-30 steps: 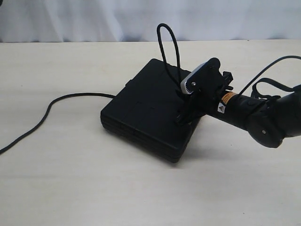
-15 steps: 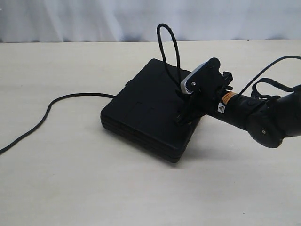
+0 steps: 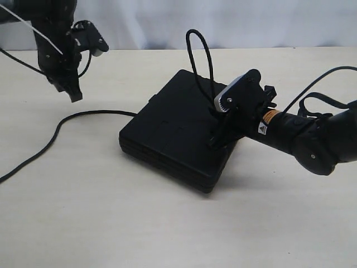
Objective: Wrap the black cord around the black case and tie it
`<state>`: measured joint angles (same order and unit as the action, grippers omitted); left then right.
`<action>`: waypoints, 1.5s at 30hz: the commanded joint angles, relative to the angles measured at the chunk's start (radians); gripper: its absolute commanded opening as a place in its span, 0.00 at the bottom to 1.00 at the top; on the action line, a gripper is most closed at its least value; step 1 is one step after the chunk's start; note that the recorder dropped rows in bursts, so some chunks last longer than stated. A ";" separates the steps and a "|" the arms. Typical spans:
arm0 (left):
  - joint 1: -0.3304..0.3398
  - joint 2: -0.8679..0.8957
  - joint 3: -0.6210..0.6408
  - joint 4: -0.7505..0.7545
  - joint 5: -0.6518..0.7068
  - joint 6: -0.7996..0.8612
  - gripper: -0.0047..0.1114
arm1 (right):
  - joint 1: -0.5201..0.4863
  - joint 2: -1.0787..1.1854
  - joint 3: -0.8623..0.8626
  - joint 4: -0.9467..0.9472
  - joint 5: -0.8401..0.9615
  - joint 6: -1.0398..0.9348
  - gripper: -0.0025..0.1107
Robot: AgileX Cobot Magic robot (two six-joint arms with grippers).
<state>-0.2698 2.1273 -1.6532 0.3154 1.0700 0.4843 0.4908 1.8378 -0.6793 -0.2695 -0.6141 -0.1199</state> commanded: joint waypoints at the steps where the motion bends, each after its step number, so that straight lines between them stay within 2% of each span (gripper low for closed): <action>1: 0.043 0.036 0.000 -0.093 0.071 -0.119 0.05 | -0.001 0.000 -0.003 -0.004 0.007 0.004 0.06; 5: 0.065 0.063 0.004 -0.093 0.093 -0.242 0.15 | -0.001 0.000 -0.003 -0.004 0.011 0.009 0.06; 9: 0.065 0.101 0.004 -0.093 0.151 -0.282 0.35 | -0.001 0.000 -0.003 -0.004 0.014 0.009 0.06; 12: 0.065 0.131 0.004 -0.091 0.151 -0.301 0.43 | -0.001 0.000 -0.003 -0.004 0.014 0.009 0.06; 25: 0.065 0.224 0.004 -0.134 0.151 -0.306 0.45 | -0.001 0.000 -0.003 -0.004 0.016 0.009 0.06; 29: 0.065 0.255 0.018 -0.134 0.151 -0.285 0.44 | -0.001 0.000 -0.003 -0.004 0.016 0.009 0.06; 31: 0.065 0.256 0.042 -0.137 0.151 -0.275 0.36 | -0.001 0.000 -0.003 -0.004 0.013 0.009 0.06; 35: 0.065 0.256 0.073 -0.156 0.082 -0.268 0.08 | -0.001 0.000 -0.003 -0.004 0.013 0.009 0.06; 36: 0.065 0.256 0.078 -0.156 0.067 -0.260 0.04 | -0.001 0.000 -0.003 -0.004 0.013 0.009 0.06; 45: 0.065 0.151 0.087 -0.189 -0.056 -0.250 0.04 | -0.001 0.000 -0.003 -0.004 0.012 0.009 0.06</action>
<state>-0.2092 2.2829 -1.5860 0.1916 1.2032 0.2374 0.4908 1.8378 -0.6793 -0.2695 -0.6019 -0.1159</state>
